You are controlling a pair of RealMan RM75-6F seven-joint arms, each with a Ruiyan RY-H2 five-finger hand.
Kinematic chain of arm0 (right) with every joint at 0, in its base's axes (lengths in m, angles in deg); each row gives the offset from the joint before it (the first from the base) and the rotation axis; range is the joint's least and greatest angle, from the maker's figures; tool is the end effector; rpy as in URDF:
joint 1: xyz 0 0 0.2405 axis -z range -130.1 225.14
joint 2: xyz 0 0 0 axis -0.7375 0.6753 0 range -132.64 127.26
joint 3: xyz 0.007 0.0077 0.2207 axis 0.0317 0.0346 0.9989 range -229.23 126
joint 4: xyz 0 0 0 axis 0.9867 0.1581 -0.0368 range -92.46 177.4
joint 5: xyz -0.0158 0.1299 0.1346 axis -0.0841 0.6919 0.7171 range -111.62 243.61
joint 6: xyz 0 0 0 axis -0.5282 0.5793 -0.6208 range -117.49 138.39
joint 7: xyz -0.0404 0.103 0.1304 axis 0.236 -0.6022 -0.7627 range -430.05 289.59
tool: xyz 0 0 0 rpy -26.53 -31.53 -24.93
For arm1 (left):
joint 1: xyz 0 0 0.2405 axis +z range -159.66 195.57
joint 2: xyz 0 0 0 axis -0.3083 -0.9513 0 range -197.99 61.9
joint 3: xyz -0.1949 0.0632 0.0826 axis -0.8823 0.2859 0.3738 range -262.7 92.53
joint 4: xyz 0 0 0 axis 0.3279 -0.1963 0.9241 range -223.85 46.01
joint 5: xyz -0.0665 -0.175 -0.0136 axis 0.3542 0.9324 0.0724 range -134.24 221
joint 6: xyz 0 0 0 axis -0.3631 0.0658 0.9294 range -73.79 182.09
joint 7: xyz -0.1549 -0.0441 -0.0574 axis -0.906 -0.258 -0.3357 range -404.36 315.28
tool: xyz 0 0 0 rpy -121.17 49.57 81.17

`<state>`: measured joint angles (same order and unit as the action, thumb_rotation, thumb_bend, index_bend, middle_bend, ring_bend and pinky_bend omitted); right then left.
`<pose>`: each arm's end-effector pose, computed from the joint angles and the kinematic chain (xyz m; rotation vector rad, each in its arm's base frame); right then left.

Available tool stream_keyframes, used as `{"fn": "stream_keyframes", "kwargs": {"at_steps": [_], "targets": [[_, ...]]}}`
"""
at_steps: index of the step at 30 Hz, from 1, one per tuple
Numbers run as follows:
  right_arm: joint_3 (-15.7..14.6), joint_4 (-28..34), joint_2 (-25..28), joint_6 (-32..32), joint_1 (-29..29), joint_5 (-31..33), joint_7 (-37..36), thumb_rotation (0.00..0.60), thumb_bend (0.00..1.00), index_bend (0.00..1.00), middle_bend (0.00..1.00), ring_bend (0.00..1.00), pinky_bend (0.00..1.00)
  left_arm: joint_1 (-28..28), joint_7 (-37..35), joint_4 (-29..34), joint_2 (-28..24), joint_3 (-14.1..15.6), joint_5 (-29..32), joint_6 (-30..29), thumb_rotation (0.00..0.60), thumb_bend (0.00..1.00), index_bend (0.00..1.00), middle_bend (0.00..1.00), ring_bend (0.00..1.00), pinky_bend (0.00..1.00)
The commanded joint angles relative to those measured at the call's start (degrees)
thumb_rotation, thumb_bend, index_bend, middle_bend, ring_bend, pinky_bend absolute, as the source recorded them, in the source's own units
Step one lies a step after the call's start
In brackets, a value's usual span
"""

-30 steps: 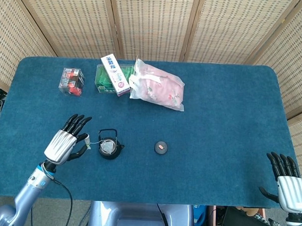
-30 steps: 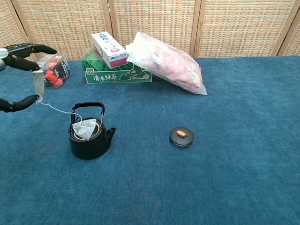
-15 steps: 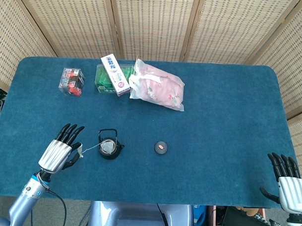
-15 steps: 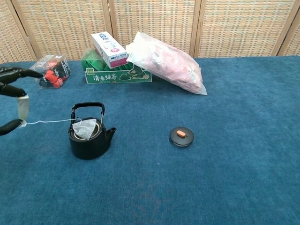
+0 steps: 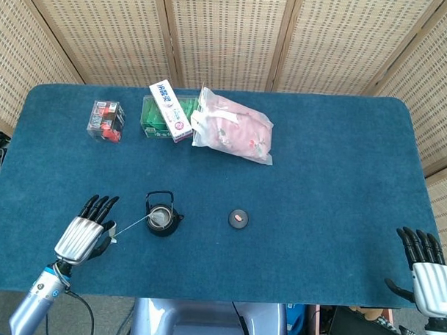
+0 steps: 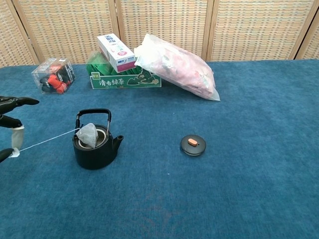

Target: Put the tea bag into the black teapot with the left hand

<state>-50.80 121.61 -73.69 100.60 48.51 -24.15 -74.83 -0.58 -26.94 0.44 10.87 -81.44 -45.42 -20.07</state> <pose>-0.3040 -0.1683 0.1522 1.3687 -0.8764 0.8762 -0.2082 0.2273 0.0446 -1.8313 -0.7896 -0.8518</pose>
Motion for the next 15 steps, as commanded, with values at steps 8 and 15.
{"fn": "stream_keyframes", "kwargs": {"at_steps": [8, 15], "targets": [[0.1, -0.1, 0.1, 0.1, 0.1, 0.0, -0.1, 0.600, 0.10, 0.03, 0.17, 0.00, 0.00, -0.2, 0.2, 0.6, 0.2, -1.0, 0.2, 0.3, 0.600, 0.48, 0.47, 0.01, 0.00, 0.00], [0.1, -0.2, 0.0, 0.0, 0.0, 0.1, -0.2, 0.600, 0.10, 0.03, 0.17, 0.00, 0.00, -0.2, 1.5, 1.7, -0.6, -0.9, 0.4, 1.0, 0.600, 0.48, 0.43, 0.00, 0.00, 0.00]]}}
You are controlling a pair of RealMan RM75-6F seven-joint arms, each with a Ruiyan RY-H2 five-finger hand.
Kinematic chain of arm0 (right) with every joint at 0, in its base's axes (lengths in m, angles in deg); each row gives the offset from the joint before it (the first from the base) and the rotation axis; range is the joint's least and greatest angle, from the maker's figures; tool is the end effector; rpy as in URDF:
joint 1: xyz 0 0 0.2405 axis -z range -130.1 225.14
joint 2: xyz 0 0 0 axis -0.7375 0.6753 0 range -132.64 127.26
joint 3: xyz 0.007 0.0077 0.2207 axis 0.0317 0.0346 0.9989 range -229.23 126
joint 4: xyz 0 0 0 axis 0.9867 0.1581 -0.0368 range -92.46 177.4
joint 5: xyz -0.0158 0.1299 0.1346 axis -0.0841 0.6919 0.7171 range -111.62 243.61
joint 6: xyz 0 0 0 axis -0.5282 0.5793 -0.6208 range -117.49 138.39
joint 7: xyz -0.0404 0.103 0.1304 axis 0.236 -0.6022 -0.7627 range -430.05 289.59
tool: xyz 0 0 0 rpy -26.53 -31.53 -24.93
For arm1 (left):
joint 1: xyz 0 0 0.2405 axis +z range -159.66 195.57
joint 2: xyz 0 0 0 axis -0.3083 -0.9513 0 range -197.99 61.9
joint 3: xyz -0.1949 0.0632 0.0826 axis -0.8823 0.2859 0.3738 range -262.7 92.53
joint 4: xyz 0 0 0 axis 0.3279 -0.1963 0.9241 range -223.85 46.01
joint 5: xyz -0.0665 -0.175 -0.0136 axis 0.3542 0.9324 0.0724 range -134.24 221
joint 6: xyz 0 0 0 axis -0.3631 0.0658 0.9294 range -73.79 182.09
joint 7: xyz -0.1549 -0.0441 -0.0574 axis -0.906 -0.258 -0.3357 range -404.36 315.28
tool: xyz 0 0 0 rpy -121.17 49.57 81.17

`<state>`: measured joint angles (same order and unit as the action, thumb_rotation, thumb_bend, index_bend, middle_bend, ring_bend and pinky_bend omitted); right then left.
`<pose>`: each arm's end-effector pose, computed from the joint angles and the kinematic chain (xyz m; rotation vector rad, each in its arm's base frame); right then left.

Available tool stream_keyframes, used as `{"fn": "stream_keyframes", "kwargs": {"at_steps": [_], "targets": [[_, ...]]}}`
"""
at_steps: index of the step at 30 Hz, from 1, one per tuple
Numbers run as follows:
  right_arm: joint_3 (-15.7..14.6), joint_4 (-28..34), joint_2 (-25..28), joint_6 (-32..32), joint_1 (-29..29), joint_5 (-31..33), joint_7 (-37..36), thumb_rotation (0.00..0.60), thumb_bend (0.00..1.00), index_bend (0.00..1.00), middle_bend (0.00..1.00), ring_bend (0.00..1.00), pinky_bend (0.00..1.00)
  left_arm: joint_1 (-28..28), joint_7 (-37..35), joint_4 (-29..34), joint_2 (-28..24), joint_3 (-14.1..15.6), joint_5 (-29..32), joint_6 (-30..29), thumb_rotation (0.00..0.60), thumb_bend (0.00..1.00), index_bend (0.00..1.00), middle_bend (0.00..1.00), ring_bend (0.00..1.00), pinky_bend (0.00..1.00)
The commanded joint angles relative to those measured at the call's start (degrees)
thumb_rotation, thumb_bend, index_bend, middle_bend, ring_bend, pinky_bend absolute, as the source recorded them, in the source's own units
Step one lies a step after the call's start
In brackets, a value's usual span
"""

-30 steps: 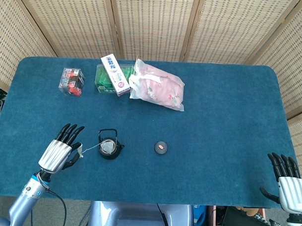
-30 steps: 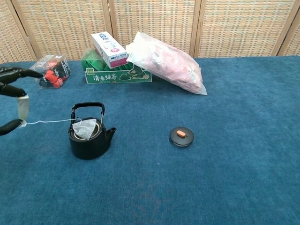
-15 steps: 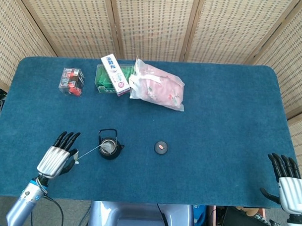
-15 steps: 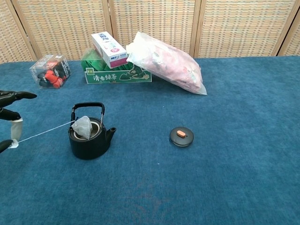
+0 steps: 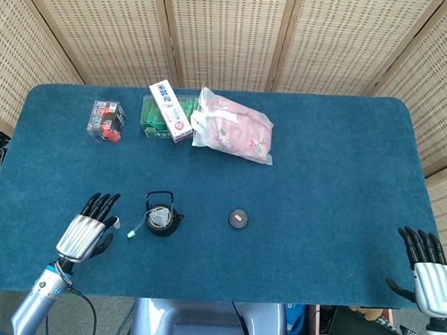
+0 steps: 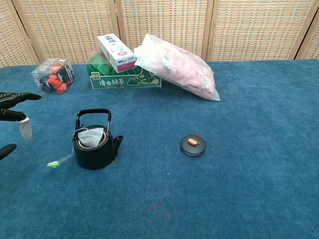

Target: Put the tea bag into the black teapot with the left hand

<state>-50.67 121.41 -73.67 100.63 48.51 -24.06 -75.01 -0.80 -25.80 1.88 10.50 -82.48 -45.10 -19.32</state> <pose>-0.3047 -0.1687 0.1532 1.3659 -0.8742 0.8765 -0.2026 0.2304 0.0459 -1.8294 -0.7843 -0.8570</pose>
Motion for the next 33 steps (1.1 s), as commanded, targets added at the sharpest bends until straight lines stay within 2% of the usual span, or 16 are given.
{"fn": "stream_keyframes", "kwargs": {"at_steps": [1, 8, 10, 12, 14, 16, 19, 22, 24, 28, 31, 33], "targets": [[0.0, 0.0, 0.0, 0.0, 0.0, 0.0, -0.1, 0.600, 0.10, 0.03, 0.17, 0.00, 0.00, 0.1, 0.6, 0.4, -0.3, 0.2, 0.1, 0.2, 0.600, 0.48, 0.43, 0.00, 0.00, 0.00], [0.0, -0.1, 0.0, 0.3, 0.1, -0.2, -0.1, 0.600, 0.10, 0.03, 0.17, 0.00, 0.00, 0.6, 2.1, 0.5, -0.4, -0.6, -1.2, -1.9, 0.600, 0.48, 0.35, 0.01, 0.00, 0.00], [0.0, -0.1, 0.0, 0.3, 0.1, -0.2, -0.1, 0.600, 0.10, 0.03, 0.17, 0.00, 0.00, 0.6, 2.3, 0.5, -0.4, -0.7, -1.5, -2.2, 0.600, 0.48, 0.34, 0.09, 0.02, 0.02], [0.0, 0.0, 0.0, 0.3, 0.1, -0.2, -0.1, 0.600, 0.10, 0.03, 0.17, 0.00, 0.00, 0.6, 2.6, 0.5, -0.5, -0.9, -2.0, -2.6, 0.600, 0.48, 0.34, 0.19, 0.09, 0.13], [0.0, -0.1, 0.0, 0.3, 0.1, -0.2, -0.1, 0.600, 0.10, 0.03, 0.17, 0.00, 0.00, 0.4, 3.0, 0.7, -0.7, -1.1, -2.5, -2.9, 0.600, 0.48, 0.34, 0.33, 0.25, 0.33], [-0.1, -0.1, -0.1, 0.3, 0.1, -0.3, -0.2, 0.600, 0.10, 0.03, 0.17, 0.00, 0.00, 0.2, 3.9, 1.0, -1.2, -1.3, -2.8, -2.8, 0.600, 0.48, 0.34, 0.47, 0.39, 0.45], [-0.1, -0.1, -0.1, 0.5, 0.1, -0.4, -0.2, 0.600, 0.10, 0.03, 0.17, 0.00, 0.00, -0.4, 5.9, 2.1, -2.2, -1.6, -2.7, -1.8, 0.600, 0.48, 0.34, 0.63, 0.55, 0.55], [-0.1, -0.1, 0.0, 0.5, 0.2, -0.4, -0.2, 0.600, 0.10, 0.03, 0.17, 0.00, 0.00, -1.2, 8.3, 4.1, -3.5, -1.6, -2.1, 0.1, 0.600, 0.48, 0.32, 0.72, 0.63, 0.61], [-0.1, -0.1, -0.1, 0.5, 0.2, -0.4, -0.2, 0.600, 0.10, 0.03, 0.17, 0.00, 0.00, -1.8, 10.0, 5.5, -4.3, -1.6, -1.5, 1.8, 0.600, 0.54, 0.30, 0.77, 0.66, 0.64], [-0.1, -0.2, -0.1, 0.6, 0.2, -0.4, -0.3, 0.600, 0.10, 0.03, 0.17, 0.00, 0.00, -3.1, 12.8, 7.9, -5.6, -1.3, 0.0, 5.2, 0.600, 0.77, 0.22, 0.85, 0.73, 0.68], [-0.1, -0.2, -0.1, 0.6, 0.2, -0.5, -0.3, 0.600, 0.10, 0.03, 0.17, 0.00, 0.00, -4.2, 15.3, 10.0, -6.5, -1.3, 1.7, 8.2, 0.600, 0.83, 0.17, 0.86, 0.75, 0.69], [-0.1, -0.2, -0.1, 0.7, 0.3, -0.4, -0.3, 0.600, 0.10, 0.03, 0.17, 0.00, 0.00, -5.1, 17.2, 11.5, -7.0, -1.4, 3.4, 10.3, 0.600, 0.84, 0.16, 0.87, 0.75, 0.69]]}}
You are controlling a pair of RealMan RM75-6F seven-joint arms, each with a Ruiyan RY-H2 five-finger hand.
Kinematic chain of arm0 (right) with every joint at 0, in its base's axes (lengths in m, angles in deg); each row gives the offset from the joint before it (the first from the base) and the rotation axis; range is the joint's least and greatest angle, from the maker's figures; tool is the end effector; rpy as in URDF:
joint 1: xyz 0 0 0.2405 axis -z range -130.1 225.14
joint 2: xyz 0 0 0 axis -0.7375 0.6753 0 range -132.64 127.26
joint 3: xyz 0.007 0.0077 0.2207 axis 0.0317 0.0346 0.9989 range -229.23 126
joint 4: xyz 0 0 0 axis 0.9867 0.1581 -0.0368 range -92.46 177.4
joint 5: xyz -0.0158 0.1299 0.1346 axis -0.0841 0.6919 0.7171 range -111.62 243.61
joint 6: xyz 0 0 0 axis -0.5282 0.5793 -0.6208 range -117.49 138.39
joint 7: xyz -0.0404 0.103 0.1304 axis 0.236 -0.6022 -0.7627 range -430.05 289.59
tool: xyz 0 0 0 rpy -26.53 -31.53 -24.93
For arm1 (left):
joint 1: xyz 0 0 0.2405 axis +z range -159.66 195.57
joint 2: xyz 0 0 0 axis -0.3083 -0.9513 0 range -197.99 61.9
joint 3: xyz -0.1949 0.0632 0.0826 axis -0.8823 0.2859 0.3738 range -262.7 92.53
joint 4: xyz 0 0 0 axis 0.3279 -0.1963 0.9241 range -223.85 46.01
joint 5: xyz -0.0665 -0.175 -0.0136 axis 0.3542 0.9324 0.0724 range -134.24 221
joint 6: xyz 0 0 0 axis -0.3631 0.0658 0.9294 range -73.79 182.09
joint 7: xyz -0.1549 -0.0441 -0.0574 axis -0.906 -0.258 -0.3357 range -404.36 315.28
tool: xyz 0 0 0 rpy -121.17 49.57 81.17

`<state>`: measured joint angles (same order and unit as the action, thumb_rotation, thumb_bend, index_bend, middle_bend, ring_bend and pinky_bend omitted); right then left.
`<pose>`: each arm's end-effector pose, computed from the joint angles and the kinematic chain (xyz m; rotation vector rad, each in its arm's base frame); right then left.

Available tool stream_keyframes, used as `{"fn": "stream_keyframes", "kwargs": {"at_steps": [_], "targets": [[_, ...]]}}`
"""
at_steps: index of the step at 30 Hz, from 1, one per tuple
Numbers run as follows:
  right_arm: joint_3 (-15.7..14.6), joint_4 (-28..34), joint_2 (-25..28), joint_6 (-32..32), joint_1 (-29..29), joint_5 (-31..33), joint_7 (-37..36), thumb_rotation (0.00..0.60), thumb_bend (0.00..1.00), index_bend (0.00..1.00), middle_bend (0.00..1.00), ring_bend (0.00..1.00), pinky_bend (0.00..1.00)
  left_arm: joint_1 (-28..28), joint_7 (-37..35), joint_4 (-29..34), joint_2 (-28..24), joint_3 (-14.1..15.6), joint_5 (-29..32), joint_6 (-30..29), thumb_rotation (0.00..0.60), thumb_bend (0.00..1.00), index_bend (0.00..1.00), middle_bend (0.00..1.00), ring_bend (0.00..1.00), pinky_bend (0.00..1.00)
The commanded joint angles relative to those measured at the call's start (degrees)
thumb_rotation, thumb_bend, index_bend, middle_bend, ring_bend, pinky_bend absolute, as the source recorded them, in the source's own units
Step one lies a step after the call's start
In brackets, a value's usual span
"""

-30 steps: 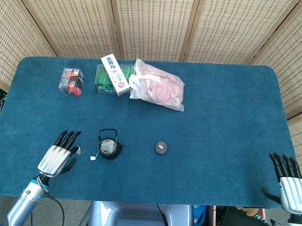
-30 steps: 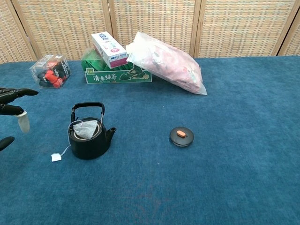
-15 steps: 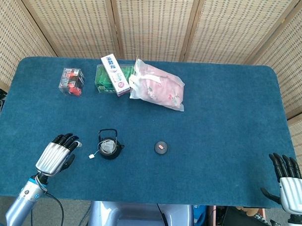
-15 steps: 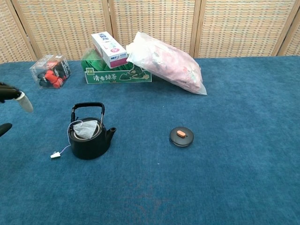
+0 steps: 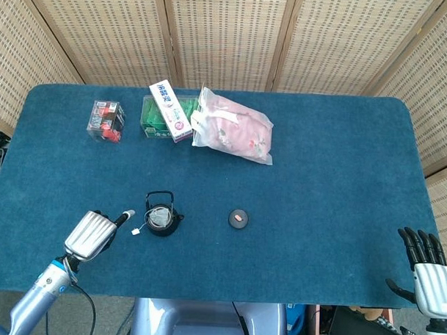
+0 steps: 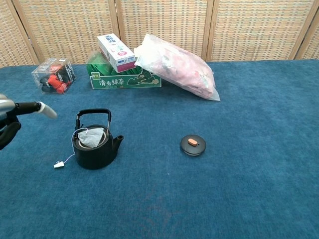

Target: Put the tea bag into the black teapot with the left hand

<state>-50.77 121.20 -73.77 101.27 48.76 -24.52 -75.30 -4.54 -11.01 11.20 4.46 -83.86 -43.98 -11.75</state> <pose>-0.3038 -0.1671 0.1537 1.3656 -0.8696 0.8859 -0.1751 0.2354 0.0493 -1.9951 -0.5743 -0.7093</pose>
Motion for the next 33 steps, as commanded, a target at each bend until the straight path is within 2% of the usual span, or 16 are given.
{"fn": "stream_keyframes", "kwargs": {"at_steps": [1, 8, 14, 33], "targets": [[0.0, 0.1, 0.1, 0.1, 0.1, 0.1, 0.0, 0.600, 0.10, 0.03, 0.17, 0.00, 0.00, -1.8, 3.4, 3.1, -1.2, -0.2, 3.4, 3.8, 0.600, 0.84, 0.16, 0.87, 0.75, 0.69], [0.0, -0.1, 0.0, -0.1, 0.1, 0.2, -0.1, 0.600, 0.10, 0.03, 0.17, 0.00, 0.00, -4.9, 6.9, 6.0, -1.0, -1.3, 10.4, 9.3, 0.600, 0.84, 0.16, 0.87, 0.75, 0.69], [0.0, -0.1, 0.0, -0.2, 0.1, 0.2, 0.0, 0.600, 0.10, 0.03, 0.17, 0.00, 0.00, -7.3, 8.7, 6.3, -0.1, -2.1, 15.4, 11.8, 0.600, 0.84, 0.15, 0.87, 0.75, 0.69], [0.0, -0.4, -0.1, -0.2, 0.2, 0.5, -0.4, 0.600, 0.10, 0.03, 0.17, 0.00, 0.00, -12.8, 12.9, 4.2, 4.6, -1.6, 25.4, 13.7, 0.600, 0.84, 0.15, 0.87, 0.75, 0.69]]}}
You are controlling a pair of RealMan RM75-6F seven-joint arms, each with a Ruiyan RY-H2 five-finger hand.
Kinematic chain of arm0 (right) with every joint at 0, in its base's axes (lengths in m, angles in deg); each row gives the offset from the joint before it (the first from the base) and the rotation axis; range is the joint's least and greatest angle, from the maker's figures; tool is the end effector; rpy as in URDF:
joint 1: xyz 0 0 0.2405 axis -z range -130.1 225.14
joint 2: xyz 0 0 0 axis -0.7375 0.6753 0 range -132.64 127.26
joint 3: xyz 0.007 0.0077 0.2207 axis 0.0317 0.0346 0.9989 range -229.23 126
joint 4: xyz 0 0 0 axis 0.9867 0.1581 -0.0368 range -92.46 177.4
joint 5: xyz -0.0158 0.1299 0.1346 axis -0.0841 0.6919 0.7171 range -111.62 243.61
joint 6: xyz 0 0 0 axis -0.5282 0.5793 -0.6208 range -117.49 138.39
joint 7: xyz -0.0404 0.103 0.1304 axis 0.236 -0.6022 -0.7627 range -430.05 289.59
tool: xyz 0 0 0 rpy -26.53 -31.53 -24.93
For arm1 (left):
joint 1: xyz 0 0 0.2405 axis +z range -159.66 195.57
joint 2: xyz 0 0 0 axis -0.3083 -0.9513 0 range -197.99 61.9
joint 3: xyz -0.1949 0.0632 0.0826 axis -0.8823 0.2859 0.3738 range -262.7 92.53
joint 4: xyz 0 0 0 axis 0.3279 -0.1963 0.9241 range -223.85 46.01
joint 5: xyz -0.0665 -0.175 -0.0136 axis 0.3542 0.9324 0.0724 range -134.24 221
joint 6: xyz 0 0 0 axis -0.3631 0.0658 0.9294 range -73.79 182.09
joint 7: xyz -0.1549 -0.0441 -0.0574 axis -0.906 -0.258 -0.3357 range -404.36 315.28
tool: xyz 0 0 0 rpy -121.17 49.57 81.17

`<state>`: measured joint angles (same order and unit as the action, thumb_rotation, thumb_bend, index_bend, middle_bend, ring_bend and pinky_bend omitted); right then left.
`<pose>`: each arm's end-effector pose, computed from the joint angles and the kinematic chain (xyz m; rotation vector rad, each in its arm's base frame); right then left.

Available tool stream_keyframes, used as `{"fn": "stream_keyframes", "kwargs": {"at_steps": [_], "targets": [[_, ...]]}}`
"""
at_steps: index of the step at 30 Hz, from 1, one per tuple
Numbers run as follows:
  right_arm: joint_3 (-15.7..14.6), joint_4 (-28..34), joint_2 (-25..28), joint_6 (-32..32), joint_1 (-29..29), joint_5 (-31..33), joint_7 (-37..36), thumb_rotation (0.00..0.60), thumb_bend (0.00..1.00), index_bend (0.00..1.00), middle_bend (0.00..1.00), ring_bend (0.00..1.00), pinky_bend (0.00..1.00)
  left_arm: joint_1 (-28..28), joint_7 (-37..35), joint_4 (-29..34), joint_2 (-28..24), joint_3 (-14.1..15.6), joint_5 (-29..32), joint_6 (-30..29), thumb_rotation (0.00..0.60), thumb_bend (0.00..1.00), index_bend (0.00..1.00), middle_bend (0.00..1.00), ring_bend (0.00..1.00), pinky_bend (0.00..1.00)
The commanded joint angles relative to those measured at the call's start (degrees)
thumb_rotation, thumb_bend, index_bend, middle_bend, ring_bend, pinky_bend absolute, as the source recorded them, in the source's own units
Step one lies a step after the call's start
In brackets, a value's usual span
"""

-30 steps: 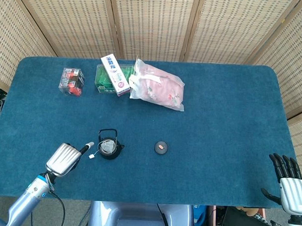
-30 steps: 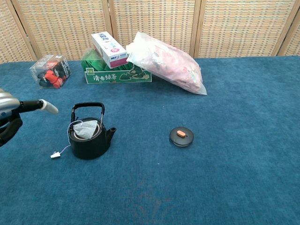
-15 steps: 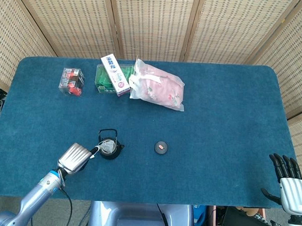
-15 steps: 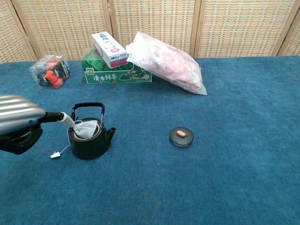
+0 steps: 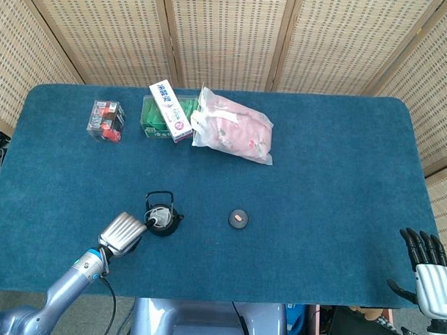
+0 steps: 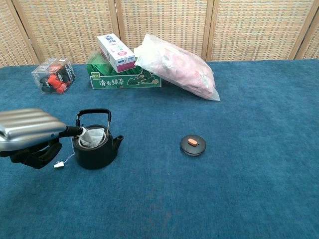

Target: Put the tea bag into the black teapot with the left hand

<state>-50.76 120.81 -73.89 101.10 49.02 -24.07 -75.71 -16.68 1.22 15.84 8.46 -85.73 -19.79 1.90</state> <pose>-0.3069 -0.1657 0.1539 1.3565 -0.8785 0.8786 -0.1509 0.2550 -0.0003 -2.1637 -0.7234 -0.5172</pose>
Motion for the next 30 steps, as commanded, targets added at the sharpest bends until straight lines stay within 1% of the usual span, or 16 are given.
{"fn": "stream_keyframes", "kwargs": {"at_steps": [1, 7, 11, 16, 23, 26, 28, 30], "targets": [[0.0, 0.0, 0.0, 0.0, 0.0, 0.1, 0.0, 0.600, 0.10, 0.03, 0.17, 0.00, 0.00, -1.0, 1.1, -0.7, 1.0, 0.3, 2.0, 0.0, 0.600, 0.84, 0.15, 0.87, 0.75, 0.69], [0.1, 0.0, 0.1, -0.1, 0.0, 0.1, 0.0, 0.600, 0.10, 0.03, 0.17, 0.00, 0.00, -3.1, 2.7, -1.3, 2.1, 0.8, 6.2, 0.2, 0.600, 0.84, 0.15, 0.87, 0.75, 0.69], [0.1, 0.0, 0.1, 0.0, 0.1, 0.2, 0.0, 0.600, 0.10, 0.03, 0.17, 0.00, 0.00, -3.7, 1.7, -0.6, 2.0, 1.1, 6.4, -0.2, 0.600, 0.84, 0.15, 0.87, 0.75, 0.69], [0.1, 0.1, 0.1, 0.0, 0.1, 0.2, 0.1, 0.600, 0.10, 0.03, 0.17, 0.00, 0.00, -3.0, -1.9, 0.0, 1.5, 1.7, 2.2, -2.0, 0.600, 0.84, 0.15, 0.86, 0.75, 0.69], [0.1, 0.1, 0.1, 0.0, 0.1, 0.2, 0.1, 0.600, 0.10, 0.03, 0.17, 0.00, 0.00, -2.3, -4.2, 1.3, -0.1, 2.6, -0.9, -3.5, 0.600, 0.84, 0.15, 0.86, 0.75, 0.69], [0.1, 0.1, 0.1, 0.0, 0.1, 0.1, 0.0, 0.600, 0.10, 0.03, 0.17, 0.00, 0.00, -1.5, -5.5, 1.9, -0.9, 3.1, -2.9, -4.9, 0.600, 0.84, 0.15, 0.84, 0.75, 0.69], [0.1, 0.1, 0.1, 0.0, 0.1, 0.0, 0.1, 0.600, 0.10, 0.03, 0.17, 0.00, 0.00, -0.2, -6.7, 2.4, -1.5, 3.6, -5.5, -7.4, 0.600, 0.84, 0.15, 0.82, 0.73, 0.69], [0.1, 0.1, 0.1, 0.1, 0.0, -0.2, 0.0, 0.600, 0.10, 0.03, 0.17, 0.00, 0.00, 2.1, -8.6, 2.2, -1.7, 4.3, -9.3, -11.5, 0.600, 0.84, 0.15, 0.78, 0.69, 0.68]]}}
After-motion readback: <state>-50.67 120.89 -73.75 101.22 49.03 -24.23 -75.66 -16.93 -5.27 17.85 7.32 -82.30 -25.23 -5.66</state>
